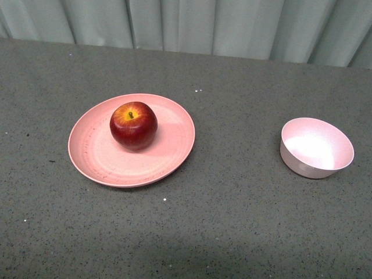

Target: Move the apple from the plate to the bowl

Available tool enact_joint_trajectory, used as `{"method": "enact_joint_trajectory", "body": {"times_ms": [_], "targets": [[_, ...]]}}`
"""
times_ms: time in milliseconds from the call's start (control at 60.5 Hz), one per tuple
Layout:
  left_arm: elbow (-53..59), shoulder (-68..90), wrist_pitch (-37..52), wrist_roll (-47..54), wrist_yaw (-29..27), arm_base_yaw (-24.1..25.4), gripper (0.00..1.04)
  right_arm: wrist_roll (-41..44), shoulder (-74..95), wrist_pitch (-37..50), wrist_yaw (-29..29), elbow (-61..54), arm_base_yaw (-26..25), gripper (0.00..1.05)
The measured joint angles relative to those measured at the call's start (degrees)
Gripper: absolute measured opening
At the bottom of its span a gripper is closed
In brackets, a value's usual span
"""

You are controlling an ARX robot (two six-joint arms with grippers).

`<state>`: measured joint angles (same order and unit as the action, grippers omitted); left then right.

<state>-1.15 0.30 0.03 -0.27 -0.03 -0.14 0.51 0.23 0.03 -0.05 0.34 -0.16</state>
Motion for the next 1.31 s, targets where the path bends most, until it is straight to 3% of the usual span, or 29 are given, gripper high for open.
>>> {"method": "enact_joint_trajectory", "body": {"times_ms": [1306], "targets": [[0.0,0.0,0.0,0.0,0.0,0.0,0.98,0.0,0.0,0.0,0.0,0.0,0.0,0.95]]}}
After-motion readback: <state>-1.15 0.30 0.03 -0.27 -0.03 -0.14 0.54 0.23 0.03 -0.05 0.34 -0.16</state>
